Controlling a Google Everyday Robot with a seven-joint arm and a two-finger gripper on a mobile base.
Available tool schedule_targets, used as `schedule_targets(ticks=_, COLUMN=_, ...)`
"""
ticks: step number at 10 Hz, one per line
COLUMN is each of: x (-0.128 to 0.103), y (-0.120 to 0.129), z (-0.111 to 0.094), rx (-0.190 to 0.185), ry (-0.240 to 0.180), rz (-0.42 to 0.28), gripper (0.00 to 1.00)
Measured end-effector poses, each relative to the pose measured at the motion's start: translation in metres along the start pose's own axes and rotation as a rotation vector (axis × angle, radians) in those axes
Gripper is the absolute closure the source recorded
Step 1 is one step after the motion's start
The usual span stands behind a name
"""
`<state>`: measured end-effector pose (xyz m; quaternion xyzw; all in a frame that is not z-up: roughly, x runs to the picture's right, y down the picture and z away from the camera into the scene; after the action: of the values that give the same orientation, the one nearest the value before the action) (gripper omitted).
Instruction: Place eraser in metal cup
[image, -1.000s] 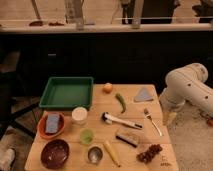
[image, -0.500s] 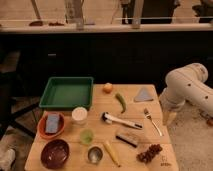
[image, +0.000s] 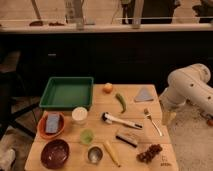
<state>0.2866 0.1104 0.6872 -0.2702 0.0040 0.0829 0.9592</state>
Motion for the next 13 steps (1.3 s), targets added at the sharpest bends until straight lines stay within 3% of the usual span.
schedule_targets(ticks=1, x=-0.004, y=0.0, z=0.005, rx=0.006, ry=-0.051, rz=0.104, gripper=0.2)
schedule_targets(ticks=3, x=-0.026, y=-0.002, z=0.018, rx=0.03, ry=-0.206, rz=0.318, gripper=0.2)
schedule_targets(ticks=5, x=-0.045, y=-0.002, z=0.029, rx=0.047, ry=-0.321, rz=0.391, gripper=0.2)
schedule_targets(ticks=7, x=-0.058, y=-0.001, z=0.031, rx=0.045, ry=-0.353, rz=0.38, gripper=0.2)
schedule_targets(ticks=13, x=-0.057, y=-0.001, z=0.031, rx=0.043, ry=-0.353, rz=0.376, gripper=0.2)
